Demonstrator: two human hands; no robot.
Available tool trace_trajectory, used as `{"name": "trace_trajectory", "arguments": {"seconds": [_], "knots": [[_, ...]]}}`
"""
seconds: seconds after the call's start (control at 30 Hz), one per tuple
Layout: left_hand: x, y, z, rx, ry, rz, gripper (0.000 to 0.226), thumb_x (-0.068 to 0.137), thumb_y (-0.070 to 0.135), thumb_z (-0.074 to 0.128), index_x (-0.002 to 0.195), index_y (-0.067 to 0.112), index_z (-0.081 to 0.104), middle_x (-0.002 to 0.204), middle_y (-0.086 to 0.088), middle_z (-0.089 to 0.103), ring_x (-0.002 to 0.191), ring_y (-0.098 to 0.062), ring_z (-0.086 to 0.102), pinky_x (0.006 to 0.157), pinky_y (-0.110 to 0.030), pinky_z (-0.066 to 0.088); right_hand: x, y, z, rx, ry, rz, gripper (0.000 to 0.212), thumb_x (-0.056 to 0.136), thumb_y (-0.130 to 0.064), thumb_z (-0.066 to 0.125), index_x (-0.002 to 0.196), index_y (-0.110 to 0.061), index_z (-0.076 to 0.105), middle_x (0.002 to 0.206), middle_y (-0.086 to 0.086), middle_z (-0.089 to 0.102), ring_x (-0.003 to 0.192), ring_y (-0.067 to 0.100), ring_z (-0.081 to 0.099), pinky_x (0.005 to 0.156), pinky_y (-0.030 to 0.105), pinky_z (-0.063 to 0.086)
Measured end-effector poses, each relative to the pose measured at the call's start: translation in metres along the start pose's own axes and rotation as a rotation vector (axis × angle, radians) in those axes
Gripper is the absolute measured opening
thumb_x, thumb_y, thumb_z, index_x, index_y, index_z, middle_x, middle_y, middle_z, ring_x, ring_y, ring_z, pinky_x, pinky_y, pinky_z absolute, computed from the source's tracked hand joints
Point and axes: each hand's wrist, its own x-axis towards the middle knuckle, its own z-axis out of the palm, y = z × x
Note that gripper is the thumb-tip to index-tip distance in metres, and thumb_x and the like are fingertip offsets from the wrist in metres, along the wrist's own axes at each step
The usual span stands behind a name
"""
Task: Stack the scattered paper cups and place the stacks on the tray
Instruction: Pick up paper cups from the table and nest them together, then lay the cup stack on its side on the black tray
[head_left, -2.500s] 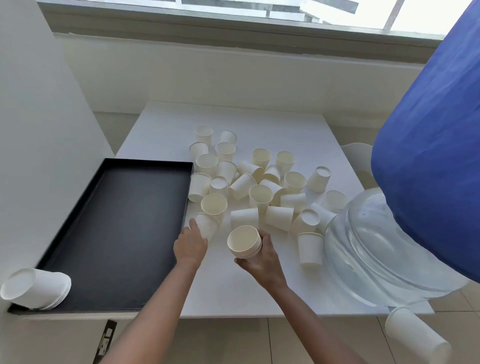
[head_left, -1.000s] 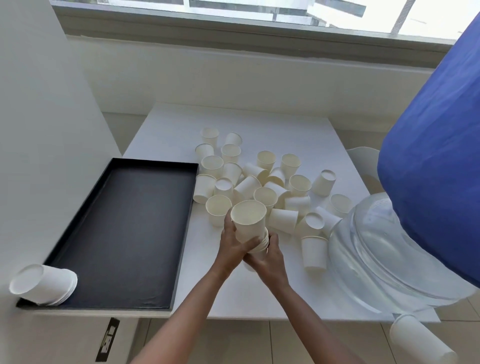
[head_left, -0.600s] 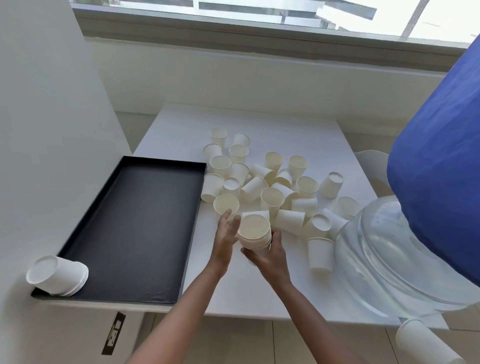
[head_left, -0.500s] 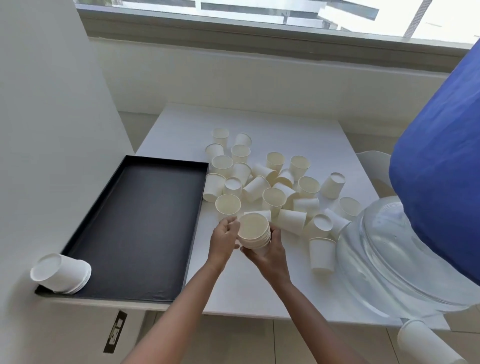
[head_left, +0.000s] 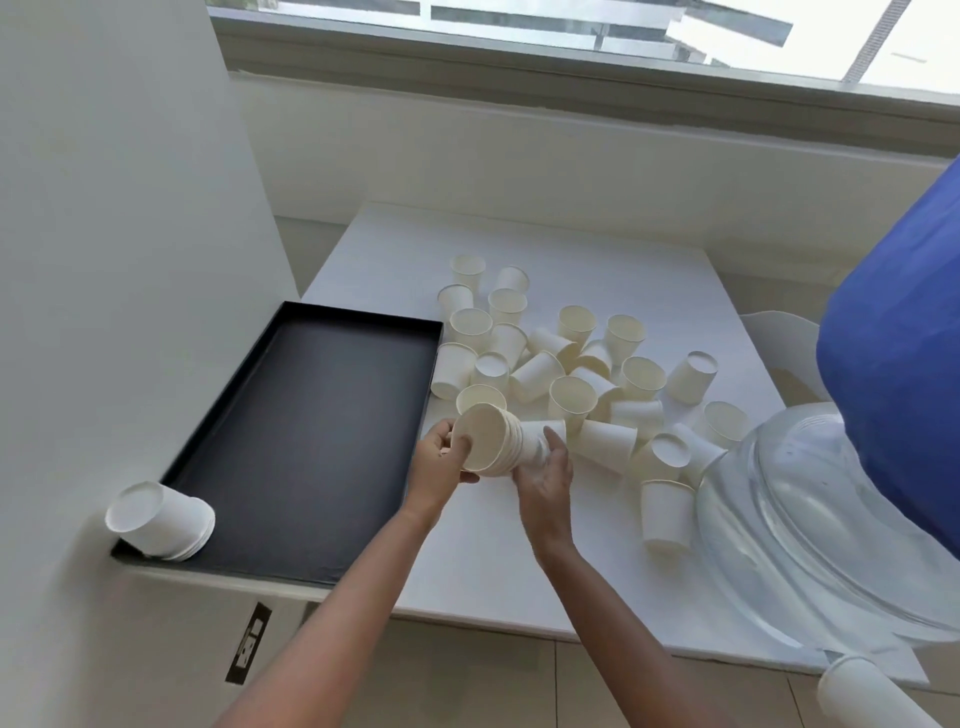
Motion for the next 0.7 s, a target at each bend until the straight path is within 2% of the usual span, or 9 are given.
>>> {"name": "trace_trajectory", "arguments": {"seconds": [0.07, 0.13, 0.2, 0.27, 0.37, 0.53, 0.6, 0.7], "knots": [[0.000, 0.001, -0.006, -0.014, 0.045, 0.034, 0.010, 0.092, 0.004, 0.048, 0.099, 0.007, 0.054, 0.089, -0.008, 0.053, 0.075, -0.015, 0.055, 0.053, -0.021, 0.054, 0.002, -0.007, 0.008, 0.315, -0.037, 0.256, 0.050, 0.094, -0.018, 0.045, 0.140, -0.024, 0.025, 0.141, 0.008, 0.034, 0.125, 0.021, 0.037, 0.100, 0.035, 0.036], [0.000, 0.001, -0.010, 0.006, 0.086, 0.069, 0.012, 0.091, 0.003, 0.049, 0.103, 0.006, 0.053, 0.093, -0.011, 0.056, 0.079, -0.021, 0.055, 0.062, -0.033, 0.053, 0.004, -0.013, 0.014, 0.565, -0.116, 0.464, 0.044, 0.096, -0.032, 0.042, 0.136, -0.020, 0.030, 0.130, 0.015, 0.044, 0.115, 0.029, 0.048, 0.090, 0.037, 0.046], [-0.001, 0.000, -0.014, 0.051, 0.111, 0.094, 0.016, 0.091, 0.002, 0.050, 0.106, 0.005, 0.052, 0.099, -0.015, 0.058, 0.084, -0.026, 0.056, 0.072, -0.041, 0.051, 0.003, -0.017, 0.019, 0.747, -0.207, 0.599, 0.040, 0.095, -0.041, 0.041, 0.125, -0.014, 0.039, 0.112, 0.022, 0.053, 0.098, 0.032, 0.058, 0.078, 0.037, 0.054], [-0.002, -0.001, -0.019, 0.073, 0.109, 0.114, 0.015, 0.090, 0.002, 0.050, 0.102, 0.010, 0.052, 0.099, -0.014, 0.060, 0.084, -0.026, 0.057, 0.074, -0.039, 0.048, 0.001, -0.020, 0.026, 0.861, -0.276, 0.668, 0.038, 0.093, -0.044, 0.045, 0.112, -0.012, 0.046, 0.104, 0.023, 0.057, 0.091, 0.035, 0.061, 0.071, 0.041, 0.059], [-0.002, -0.002, -0.030, 0.092, 0.093, 0.126, 0.014, 0.088, 0.002, 0.051, 0.094, 0.015, 0.053, 0.092, -0.009, 0.061, 0.081, -0.023, 0.057, 0.071, -0.034, 0.047, 0.002, -0.019, 0.035, 0.900, -0.351, 0.687, 0.046, 0.089, -0.048, 0.049, 0.117, -0.011, 0.050, 0.103, 0.022, 0.060, 0.092, 0.033, 0.062, 0.062, 0.041, 0.060], [0.000, -0.002, -0.054, 0.250, 0.000, 0.149, 0.013, 0.087, 0.005, 0.055, 0.094, 0.016, 0.056, 0.087, -0.001, 0.062, 0.077, -0.016, 0.057, 0.065, -0.020, 0.047, 0.005, -0.019, 0.045, 0.808, -0.478, 0.670, 0.059, 0.073, -0.040, 0.064, 0.120, -0.006, 0.051, 0.094, 0.013, 0.063, 0.081, 0.024, 0.064, 0.066, 0.035, 0.059], [0.000, 0.000, -0.066, 0.284, -0.069, 0.127, 0.021, 0.086, 0.002, 0.053, 0.098, 0.018, 0.056, 0.092, 0.002, 0.062, 0.086, -0.015, 0.058, 0.070, -0.016, 0.049, 0.006, -0.019, 0.051, 0.743, -0.483, 0.650, 0.061, 0.071, -0.036, 0.066, 0.122, -0.007, 0.048, 0.097, 0.012, 0.061, 0.080, 0.022, 0.063, 0.067, 0.034, 0.058], [-0.001, 0.002, -0.088, 0.385, -0.079, 0.145, 0.029, 0.084, 0.003, 0.051, 0.106, 0.019, 0.058, 0.107, 0.001, 0.061, 0.104, -0.014, 0.055, 0.089, -0.025, 0.046, 0.010, -0.016, 0.066, 0.640, -0.453, 0.630, 0.050, 0.075, -0.032, 0.066, 0.116, -0.011, 0.048, 0.101, 0.012, 0.059, 0.085, 0.022, 0.061, 0.074, 0.036, 0.054]]}}
